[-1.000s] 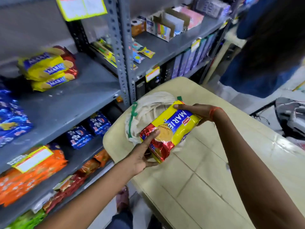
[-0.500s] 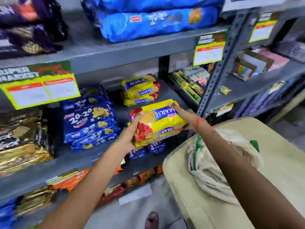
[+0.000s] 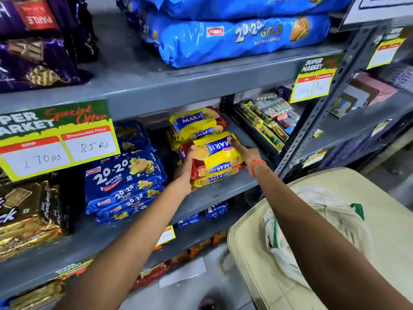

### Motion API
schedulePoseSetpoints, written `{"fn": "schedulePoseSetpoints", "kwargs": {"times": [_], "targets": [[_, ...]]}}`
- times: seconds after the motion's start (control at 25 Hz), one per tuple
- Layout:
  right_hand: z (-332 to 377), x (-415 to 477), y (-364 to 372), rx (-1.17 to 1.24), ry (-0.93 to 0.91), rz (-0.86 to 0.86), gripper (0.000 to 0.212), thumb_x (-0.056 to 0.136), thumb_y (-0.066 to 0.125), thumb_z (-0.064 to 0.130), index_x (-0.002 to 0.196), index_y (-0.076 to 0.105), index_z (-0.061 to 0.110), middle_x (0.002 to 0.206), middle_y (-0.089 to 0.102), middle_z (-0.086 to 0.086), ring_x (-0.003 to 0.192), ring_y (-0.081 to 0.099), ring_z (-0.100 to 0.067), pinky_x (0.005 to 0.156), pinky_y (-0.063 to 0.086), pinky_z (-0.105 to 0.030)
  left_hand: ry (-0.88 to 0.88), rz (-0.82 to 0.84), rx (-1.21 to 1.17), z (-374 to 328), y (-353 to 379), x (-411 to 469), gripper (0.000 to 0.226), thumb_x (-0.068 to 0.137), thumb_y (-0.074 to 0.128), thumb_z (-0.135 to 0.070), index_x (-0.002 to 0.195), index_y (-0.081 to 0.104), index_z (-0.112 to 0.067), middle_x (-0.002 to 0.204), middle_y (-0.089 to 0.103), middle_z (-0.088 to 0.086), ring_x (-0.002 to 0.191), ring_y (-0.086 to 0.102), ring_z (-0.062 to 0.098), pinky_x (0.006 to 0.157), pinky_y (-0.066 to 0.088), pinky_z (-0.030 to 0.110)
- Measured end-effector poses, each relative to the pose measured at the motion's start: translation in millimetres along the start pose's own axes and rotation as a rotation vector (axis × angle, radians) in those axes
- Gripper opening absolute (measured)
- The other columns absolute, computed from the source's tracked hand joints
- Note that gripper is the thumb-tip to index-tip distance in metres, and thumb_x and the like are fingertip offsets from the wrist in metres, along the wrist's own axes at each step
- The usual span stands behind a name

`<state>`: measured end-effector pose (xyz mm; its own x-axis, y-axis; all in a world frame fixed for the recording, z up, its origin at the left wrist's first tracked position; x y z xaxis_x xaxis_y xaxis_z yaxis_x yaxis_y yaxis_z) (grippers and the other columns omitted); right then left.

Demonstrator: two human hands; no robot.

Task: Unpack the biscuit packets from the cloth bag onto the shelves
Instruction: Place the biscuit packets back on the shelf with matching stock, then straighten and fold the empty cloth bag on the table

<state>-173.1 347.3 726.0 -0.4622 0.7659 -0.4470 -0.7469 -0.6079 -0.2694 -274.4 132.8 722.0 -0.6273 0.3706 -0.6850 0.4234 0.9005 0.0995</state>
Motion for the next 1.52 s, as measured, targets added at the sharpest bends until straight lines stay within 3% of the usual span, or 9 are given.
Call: {"fn": "schedulePoseSetpoints", "kwargs": {"times": [0.28,0.4,0.52,0.64,0.84,1.12,1.24,1.36,1.52], "targets": [[9,-20,-9,0.08,0.001,-0.007,0.072,0.037,0.072,0.073,0.074,0.064,0.012,0.094,0.074,-0.014,0.088,0.07,-0.029,0.087,0.056,-0.05,-0.03,-0.013,0.007,3,-2,-5,0.106,0.042,0.053,-0.09,0.121,0.054,-0.021,0.112,0.068,0.008,0.098,0.065,0.028,0.063,0.05,0.035],[3,-47,-23,0.152,0.013,0.025,0.072,0.058,0.074,0.062,0.101,0.063,0.005,0.082,0.067,-0.016,0.066,0.06,-0.022,0.067,0.055,-0.036,-0.044,-0.07,-0.082,18,-4,-20,0.104,0.044,0.061,-0.084,0.124,0.051,-0.019,0.119,0.063,0.005,0.105,0.06,0.027,0.073,0.049,0.038],[-28,-70,-45,0.077,0.096,0.115,0.046,0.073,0.068,0.054,0.085,0.055,0.012,0.043,0.05,0.003,0.032,0.046,-0.01,0.054,0.044,-0.026,-0.07,-0.057,-0.085,61,14,-39,0.079,0.058,0.068,-0.069,0.116,0.052,-0.018,0.115,0.054,0.005,0.104,0.053,0.023,0.078,0.047,0.037],[-65,-95,-87,-0.048,0.156,0.156,0.031,0.084,0.059,0.044,0.074,0.055,0.015,0.067,0.06,-0.003,0.06,0.059,-0.015,0.063,0.045,-0.025,-0.194,0.101,-0.022,118,66,-63,0.04,0.075,0.067,-0.051,0.095,0.054,-0.018,0.085,0.05,0.004,0.071,0.048,0.014,0.067,0.046,0.034],[-122,-125,-193,-0.034,0.193,-0.01,0.029,0.086,0.059,0.041,0.083,0.059,0.012,0.085,0.063,-0.007,0.072,0.059,-0.018,0.067,0.046,-0.025,-0.3,0.318,0.164,164,160,-94,0.034,0.084,0.061,-0.04,0.068,0.048,-0.013,0.058,0.048,0.003,0.057,0.043,0.013,0.054,0.037,0.026],[-216,-143,-276,0.211,0.323,-0.294,0.025,0.089,0.058,0.033,0.088,0.059,0.008,0.087,0.06,-0.013,0.077,0.057,-0.024,0.069,0.048,-0.029,-0.338,0.473,0.415,189,256,-60,0.027,0.089,0.056,-0.032,0.073,0.05,-0.011,0.074,0.049,-0.001,0.062,0.043,0.012,0.059,0.037,0.025],[-252,-143,-302,0.052,0.389,-0.471,0.04,0.084,0.064,0.032,0.103,0.062,-0.003,0.099,0.062,-0.019,0.091,0.059,-0.032,0.081,0.049,-0.038,-0.162,0.475,0.602,183,293,-28,0.012,0.087,0.061,-0.022,0.081,0.058,-0.012,0.083,0.058,0.003,0.064,0.049,0.014,0.06,0.042,0.028],[-274,-158,-310,-0.237,0.487,-0.633,0.044,0.08,0.064,0.035,0.106,0.063,0.0,0.11,0.067,-0.018,0.102,0.062,-0.035,0.08,0.049,-0.035,0.324,0.429,0.949,163,327,12,0.036,0.077,0.072,-0.012,0.111,0.062,-0.002,0.113,0.064,0.019,0.103,0.063,0.033,0.087,0.051,0.038],[-330,-172,-279,-0.223,0.692,-0.484,0.074,0.059,0.065,0.07,0.093,0.068,0.004,0.094,0.075,-0.014,0.087,0.071,-0.031,0.078,0.056,-0.034,0.859,0.649,1.47,172,381,7,0.053,0.08,0.071,-0.025,0.127,0.053,-0.009,0.127,0.056,0.018,0.119,0.051,0.035,0.096,0.042,0.039]]}}
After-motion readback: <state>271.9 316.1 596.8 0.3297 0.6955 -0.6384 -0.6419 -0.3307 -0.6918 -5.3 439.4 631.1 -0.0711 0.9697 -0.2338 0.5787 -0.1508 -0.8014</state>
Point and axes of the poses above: each hand's wrist, its own x-axis towards the middle knuckle, its own y-axis out of the palm, z = x × y, the point moved 9 cm from there along x, towards the middle knuckle
